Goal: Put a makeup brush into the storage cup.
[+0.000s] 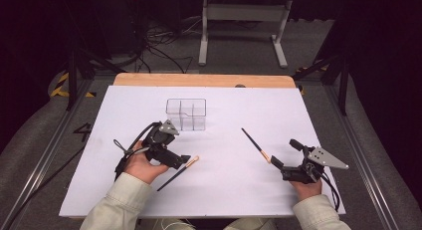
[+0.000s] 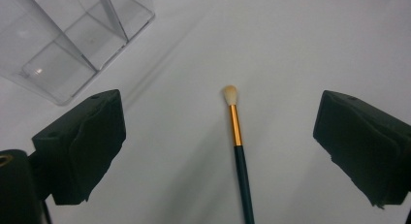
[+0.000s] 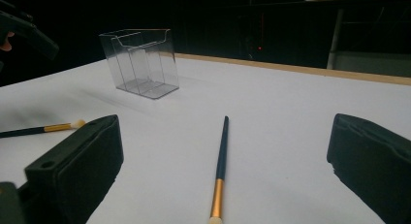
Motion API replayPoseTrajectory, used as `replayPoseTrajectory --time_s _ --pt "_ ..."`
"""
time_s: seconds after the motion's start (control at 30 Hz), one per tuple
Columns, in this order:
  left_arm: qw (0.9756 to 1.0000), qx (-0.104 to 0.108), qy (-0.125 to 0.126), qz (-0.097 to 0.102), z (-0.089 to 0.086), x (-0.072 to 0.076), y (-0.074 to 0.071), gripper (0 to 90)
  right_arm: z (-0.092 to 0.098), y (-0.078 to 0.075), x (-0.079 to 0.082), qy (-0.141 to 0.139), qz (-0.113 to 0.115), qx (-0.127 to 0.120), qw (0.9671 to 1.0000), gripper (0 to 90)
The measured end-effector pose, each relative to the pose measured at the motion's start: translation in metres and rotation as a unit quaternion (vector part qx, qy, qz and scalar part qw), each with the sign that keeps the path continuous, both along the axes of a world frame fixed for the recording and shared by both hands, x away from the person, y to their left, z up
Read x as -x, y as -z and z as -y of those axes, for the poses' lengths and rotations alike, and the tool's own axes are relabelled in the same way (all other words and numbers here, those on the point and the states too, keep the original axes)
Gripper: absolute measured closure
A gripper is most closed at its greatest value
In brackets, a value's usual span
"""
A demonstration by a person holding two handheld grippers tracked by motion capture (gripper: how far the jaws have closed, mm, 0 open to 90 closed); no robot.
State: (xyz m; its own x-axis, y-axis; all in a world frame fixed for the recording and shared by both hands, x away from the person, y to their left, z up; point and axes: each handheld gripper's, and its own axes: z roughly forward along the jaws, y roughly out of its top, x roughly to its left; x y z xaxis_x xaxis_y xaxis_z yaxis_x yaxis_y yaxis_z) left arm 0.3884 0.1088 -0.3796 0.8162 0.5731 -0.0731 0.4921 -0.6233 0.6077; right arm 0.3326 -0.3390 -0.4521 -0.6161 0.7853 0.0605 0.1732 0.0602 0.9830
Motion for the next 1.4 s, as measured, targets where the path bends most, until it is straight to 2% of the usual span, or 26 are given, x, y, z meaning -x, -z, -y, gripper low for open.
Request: replayPoseTrajectory --time_s 0.37,0.5,0.6,0.67,0.8,0.97,1.13,1.23,1.3,1.4 --pt "0.9981 -0.043 0.01 -0.042 0.011 -0.003 0.007 13.2 0.001 0.0 0.0 0.003 -0.002 -0.005 1.0 0.0" --pt "0.9968 -0.056 0.012 -0.056 0.014 -0.005 0.011 14.4 0.002 0.0 -0.001 0.003 -0.004 -0.006 1.0 0.0" --pt "0.9947 -0.075 0.012 -0.069 0.016 -0.007 0.018 15.3 0.002 0.001 -0.001 0.006 -0.007 -0.01 0.9999 0.0" --pt "0.994 -0.077 0.01 -0.076 0.017 -0.007 0.021 16.7 0.002 0.001 -0.001 0.006 -0.007 -0.01 0.9999 0.0" --pt "0.9932 -0.085 0.014 -0.077 0.022 -0.009 0.023 21.1 0.002 0.001 -0.002 0.006 -0.008 -0.013 0.9999 0.0" --pt "0.991 -0.095 0.026 -0.091 0.029 -0.009 0.028 29.3 0.002 0.001 -0.002 0.013 -0.007 -0.008 0.9999 2.2" --pt "0.9898 -0.101 0.033 -0.095 0.034 -0.009 0.031 34.5 0.002 0.001 -0.002 0.013 -0.007 -0.008 0.9999 2.5" --pt "0.9883 -0.109 0.036 -0.1 0.037 -0.008 0.034 40.1 0.003 0.001 -0.002 0.014 -0.007 -0.007 0.9999 2.5" --pt "0.9865 -0.12 0.039 -0.104 0.038 -0.008 0.036 43.3 0.003 0.001 -0.002 0.014 -0.007 -0.006 0.9999 2.5" --pt "0.9853 -0.128 0.039 -0.106 0.04 -0.007 0.038 46.3 0.003 0.001 -0.002 0.014 -0.008 -0.006 0.9998 2.5"
